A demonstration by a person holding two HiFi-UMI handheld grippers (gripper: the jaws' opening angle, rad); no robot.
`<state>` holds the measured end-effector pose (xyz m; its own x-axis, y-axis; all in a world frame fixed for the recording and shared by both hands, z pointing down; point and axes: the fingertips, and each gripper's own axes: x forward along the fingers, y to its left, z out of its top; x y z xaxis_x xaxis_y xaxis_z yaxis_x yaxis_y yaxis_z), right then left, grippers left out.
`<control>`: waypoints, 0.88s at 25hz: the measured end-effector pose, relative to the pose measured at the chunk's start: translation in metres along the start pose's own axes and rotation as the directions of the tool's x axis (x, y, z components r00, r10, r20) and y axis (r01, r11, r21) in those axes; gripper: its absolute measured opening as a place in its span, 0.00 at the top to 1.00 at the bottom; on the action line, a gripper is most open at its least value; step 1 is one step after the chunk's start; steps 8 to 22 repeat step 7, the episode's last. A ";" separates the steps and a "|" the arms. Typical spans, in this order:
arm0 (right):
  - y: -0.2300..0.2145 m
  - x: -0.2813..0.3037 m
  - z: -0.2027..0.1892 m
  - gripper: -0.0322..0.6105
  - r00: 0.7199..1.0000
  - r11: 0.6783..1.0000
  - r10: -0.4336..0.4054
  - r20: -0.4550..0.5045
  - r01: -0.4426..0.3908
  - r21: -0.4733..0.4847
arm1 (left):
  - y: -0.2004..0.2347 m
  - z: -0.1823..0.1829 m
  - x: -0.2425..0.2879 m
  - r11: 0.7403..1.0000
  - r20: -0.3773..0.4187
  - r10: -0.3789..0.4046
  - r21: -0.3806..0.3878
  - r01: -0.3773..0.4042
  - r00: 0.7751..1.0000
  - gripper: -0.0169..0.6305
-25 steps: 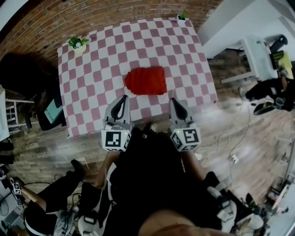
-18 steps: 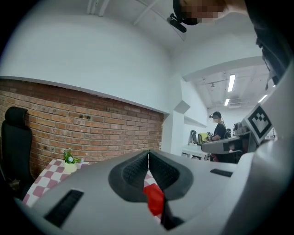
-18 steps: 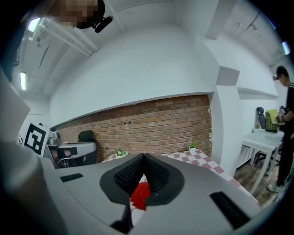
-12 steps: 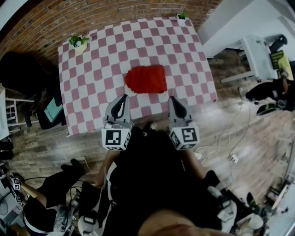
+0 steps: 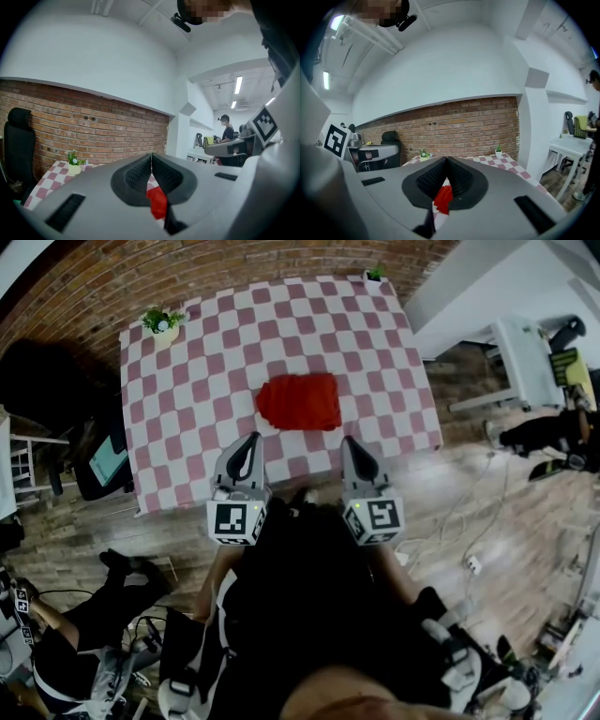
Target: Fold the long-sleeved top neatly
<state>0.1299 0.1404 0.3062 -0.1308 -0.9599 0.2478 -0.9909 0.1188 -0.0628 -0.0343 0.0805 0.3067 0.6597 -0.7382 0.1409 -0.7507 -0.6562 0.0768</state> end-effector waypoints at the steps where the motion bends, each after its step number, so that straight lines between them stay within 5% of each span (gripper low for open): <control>1: 0.000 0.001 0.000 0.94 1.000 1.000 0.001 -0.001 -0.001 -0.001 | 0.001 -0.001 0.000 1.000 0.000 -0.001 0.006 0.001 1.000 0.96; 22: 0.003 0.003 -0.001 0.94 1.000 1.000 0.001 0.001 -0.001 -0.016 | 0.002 0.002 0.002 0.999 0.005 0.009 -0.036 -0.009 1.000 0.96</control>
